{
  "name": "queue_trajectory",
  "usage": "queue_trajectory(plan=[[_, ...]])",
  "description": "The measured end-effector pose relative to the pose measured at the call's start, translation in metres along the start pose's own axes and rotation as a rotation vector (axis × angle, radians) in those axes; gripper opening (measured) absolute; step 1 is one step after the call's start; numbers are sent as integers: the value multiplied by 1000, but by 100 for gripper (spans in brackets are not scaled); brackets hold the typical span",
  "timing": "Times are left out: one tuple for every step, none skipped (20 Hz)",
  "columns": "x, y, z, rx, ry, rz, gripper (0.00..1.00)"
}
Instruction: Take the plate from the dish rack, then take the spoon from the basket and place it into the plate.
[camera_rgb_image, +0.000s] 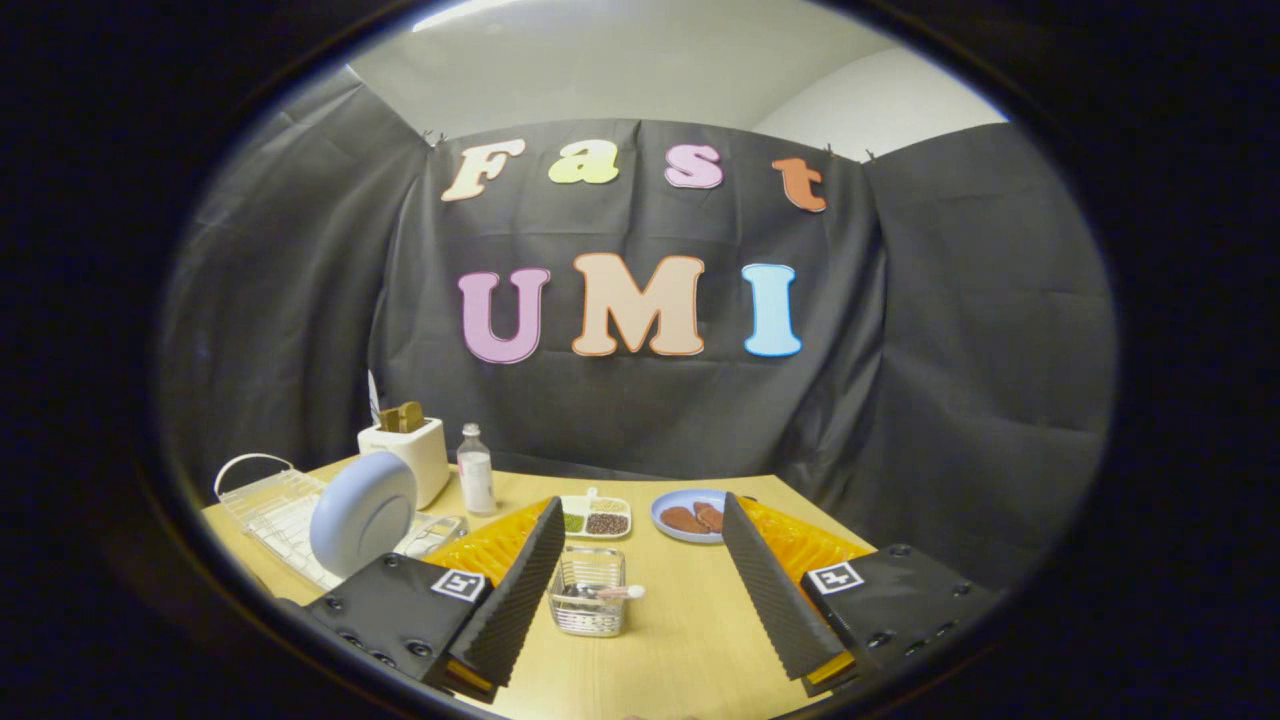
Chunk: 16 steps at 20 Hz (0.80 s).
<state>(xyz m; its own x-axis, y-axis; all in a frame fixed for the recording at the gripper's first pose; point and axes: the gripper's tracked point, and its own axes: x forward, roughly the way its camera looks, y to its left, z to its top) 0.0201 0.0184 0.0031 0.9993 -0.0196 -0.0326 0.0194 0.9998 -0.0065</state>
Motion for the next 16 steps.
queue_trajectory(plan=[[1,2,2,-2,-1,-2,100],[1,5,3,0,-4,-1,100],[2,8,5,3,-6,4,100],[2,11,5,6,-7,7,100],[3,14,7,8,-5,10,100],[5,17,8,8,-5,11,100],[5,19,10,7,-5,12,100],[6,22,11,5,-4,13,100],[6,24,11,3,2,13,100],[7,28,9,0,13,12,100],[6,32,9,-6,23,22,100],[7,38,10,-17,31,24,100],[8,39,11,-29,37,21,100],[9,45,13,-39,41,28,100],[8,53,16,-42,47,35,100],[9,62,16,-38,55,50,100]])
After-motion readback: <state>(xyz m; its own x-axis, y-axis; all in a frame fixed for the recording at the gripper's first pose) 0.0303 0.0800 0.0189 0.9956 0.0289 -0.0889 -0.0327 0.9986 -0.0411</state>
